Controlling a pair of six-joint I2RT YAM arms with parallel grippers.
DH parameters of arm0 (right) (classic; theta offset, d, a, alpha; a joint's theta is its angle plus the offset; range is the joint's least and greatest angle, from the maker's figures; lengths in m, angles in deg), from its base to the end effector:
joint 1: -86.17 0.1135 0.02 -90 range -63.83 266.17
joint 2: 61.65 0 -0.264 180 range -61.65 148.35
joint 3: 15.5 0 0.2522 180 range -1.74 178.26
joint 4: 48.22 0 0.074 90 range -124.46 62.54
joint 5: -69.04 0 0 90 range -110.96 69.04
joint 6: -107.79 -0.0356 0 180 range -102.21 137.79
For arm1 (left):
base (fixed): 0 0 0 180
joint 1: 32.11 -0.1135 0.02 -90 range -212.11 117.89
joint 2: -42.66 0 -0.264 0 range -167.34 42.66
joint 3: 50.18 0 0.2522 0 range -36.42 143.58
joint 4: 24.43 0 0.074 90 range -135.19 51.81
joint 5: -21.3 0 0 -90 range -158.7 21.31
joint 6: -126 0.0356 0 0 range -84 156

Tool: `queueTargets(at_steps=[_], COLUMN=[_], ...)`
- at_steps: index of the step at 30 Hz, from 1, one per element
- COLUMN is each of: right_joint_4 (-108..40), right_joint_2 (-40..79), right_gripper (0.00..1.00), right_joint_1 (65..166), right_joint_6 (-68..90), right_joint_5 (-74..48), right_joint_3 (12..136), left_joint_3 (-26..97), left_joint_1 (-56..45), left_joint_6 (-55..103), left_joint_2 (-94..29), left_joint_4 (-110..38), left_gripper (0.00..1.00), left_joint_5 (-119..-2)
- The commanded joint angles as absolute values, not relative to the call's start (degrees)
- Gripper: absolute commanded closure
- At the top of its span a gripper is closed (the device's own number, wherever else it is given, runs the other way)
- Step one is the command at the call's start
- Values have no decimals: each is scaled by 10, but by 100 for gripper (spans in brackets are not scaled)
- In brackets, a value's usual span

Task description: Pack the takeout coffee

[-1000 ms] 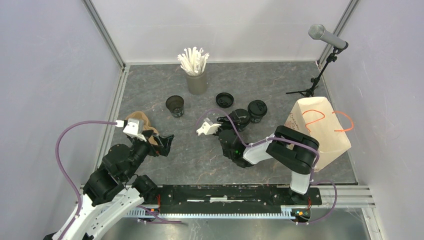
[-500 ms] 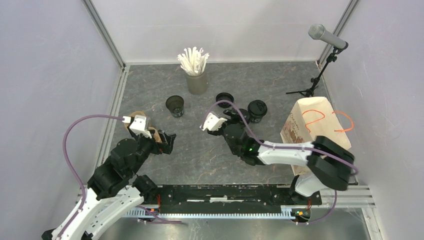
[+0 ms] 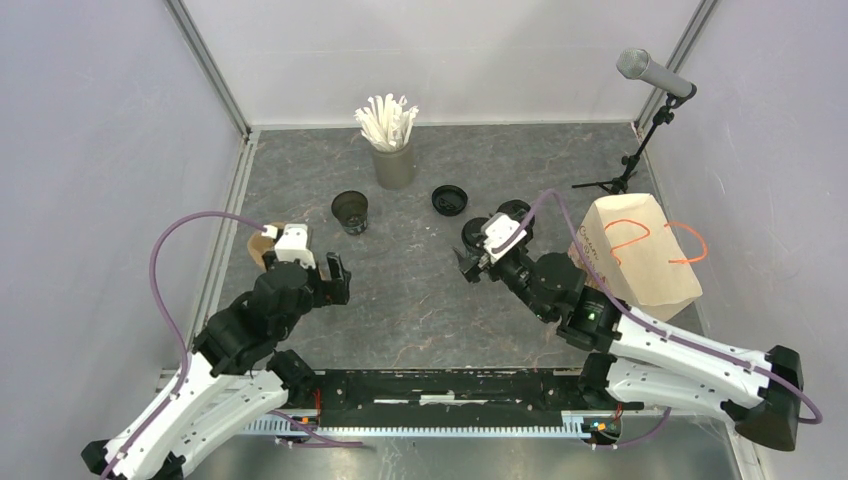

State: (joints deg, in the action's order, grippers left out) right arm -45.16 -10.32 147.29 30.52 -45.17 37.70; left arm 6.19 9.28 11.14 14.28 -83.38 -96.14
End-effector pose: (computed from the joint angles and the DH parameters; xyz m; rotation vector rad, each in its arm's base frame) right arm 0.1159 0.1799 0.3256 -0.6773 1.4485 0.3220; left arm 0.0866 -0.0545 0.3030 0.0141 2.0516 -0.2133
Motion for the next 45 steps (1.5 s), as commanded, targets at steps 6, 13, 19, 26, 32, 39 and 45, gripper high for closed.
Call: queueTargets(at_steps=[6,13,19,26,32,39,45], right_joint_4=[-253,-199,-210,-238,-151,57,158], right_joint_2=[-103,-63,-37,-3,29,59,61], right_gripper=[2,2,2,3,5,2,3], right_joint_1=[1472,1461,1439,1439,1438,1431,1343], right_joint_6=[227,246,264,181,151,157,134], right_joint_5=[-409,-438,-458,-429,-485,-685,-713], right_joint_3=[466,541,556,537,655,767,832], left_joint_3=[139,184,220,244,319,241,273], left_joint_1=[96,96,96,96,95,96,96], left_joint_6=[89,115,72,-42,-169,-138,-77], left_joint_2=[218,233,225,244,199,178,142], left_joint_4=[-878,-879,-881,-895,-1065,-1086,-1071], left_gripper=[0,0,0,0,0,0,0], left_joint_5=[-923,-896,-841,-876,-917,-850,-836])
